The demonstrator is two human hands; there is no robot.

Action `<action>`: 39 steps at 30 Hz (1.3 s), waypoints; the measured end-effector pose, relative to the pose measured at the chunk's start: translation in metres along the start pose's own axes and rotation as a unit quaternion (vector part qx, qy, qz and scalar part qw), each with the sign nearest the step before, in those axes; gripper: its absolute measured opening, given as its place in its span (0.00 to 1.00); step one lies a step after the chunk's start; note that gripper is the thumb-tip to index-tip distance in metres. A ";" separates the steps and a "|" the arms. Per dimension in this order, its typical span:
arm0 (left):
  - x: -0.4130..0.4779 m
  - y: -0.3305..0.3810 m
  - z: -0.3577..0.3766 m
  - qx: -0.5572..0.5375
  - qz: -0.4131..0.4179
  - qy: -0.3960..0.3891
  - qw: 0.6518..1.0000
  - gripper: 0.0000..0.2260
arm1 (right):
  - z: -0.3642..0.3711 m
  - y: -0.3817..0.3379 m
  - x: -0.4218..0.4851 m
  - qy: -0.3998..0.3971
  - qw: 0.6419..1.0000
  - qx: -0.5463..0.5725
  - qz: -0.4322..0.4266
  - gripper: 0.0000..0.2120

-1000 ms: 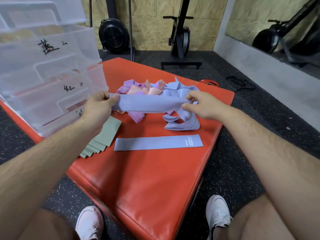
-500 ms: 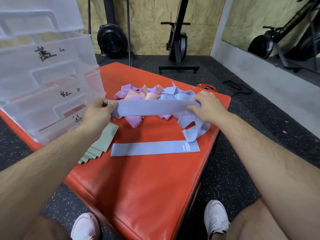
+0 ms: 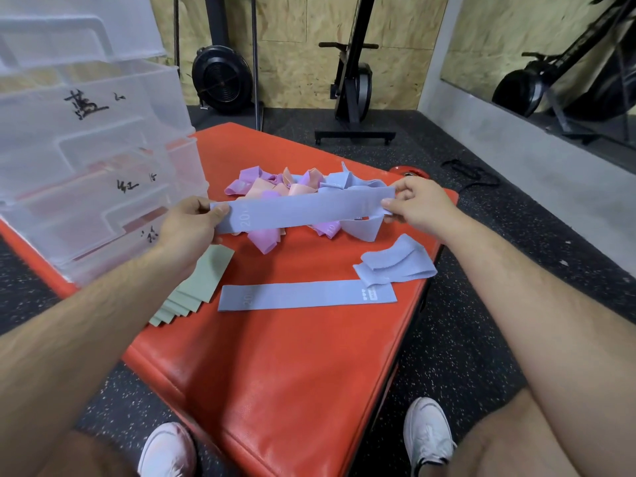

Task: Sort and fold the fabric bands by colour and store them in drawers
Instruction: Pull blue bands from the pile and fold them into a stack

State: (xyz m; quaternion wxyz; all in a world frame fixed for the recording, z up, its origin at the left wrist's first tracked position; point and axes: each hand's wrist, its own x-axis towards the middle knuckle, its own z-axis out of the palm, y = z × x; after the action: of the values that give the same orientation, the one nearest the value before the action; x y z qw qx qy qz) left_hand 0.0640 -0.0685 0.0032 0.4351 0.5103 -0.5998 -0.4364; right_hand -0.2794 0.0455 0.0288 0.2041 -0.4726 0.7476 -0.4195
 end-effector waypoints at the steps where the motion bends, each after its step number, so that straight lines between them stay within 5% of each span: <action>1: 0.000 -0.001 -0.002 0.015 -0.002 -0.005 1.000 0.07 | -0.002 0.000 -0.002 -0.018 1.000 0.009 0.016 0.03; 7: -0.008 -0.009 -0.013 0.102 -0.008 -0.042 0.994 0.13 | -0.011 0.005 -0.025 -0.112 0.989 -0.023 0.092 0.13; 16: -0.043 -0.033 -0.011 0.310 0.041 -0.081 0.946 0.03 | 0.003 0.021 -0.065 -0.222 0.959 -0.103 0.143 0.06; 39: -0.044 -0.061 0.000 0.414 0.127 -0.109 0.895 0.08 | 0.031 0.036 -0.072 -0.129 0.956 -0.240 0.106 0.11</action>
State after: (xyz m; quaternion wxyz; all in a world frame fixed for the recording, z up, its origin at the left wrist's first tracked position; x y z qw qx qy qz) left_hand 0.0827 -0.0312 -0.0594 0.1678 0.5131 -0.8295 -0.1432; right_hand -0.2424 0.1025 -0.0246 0.2222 -0.4760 0.8394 -0.1395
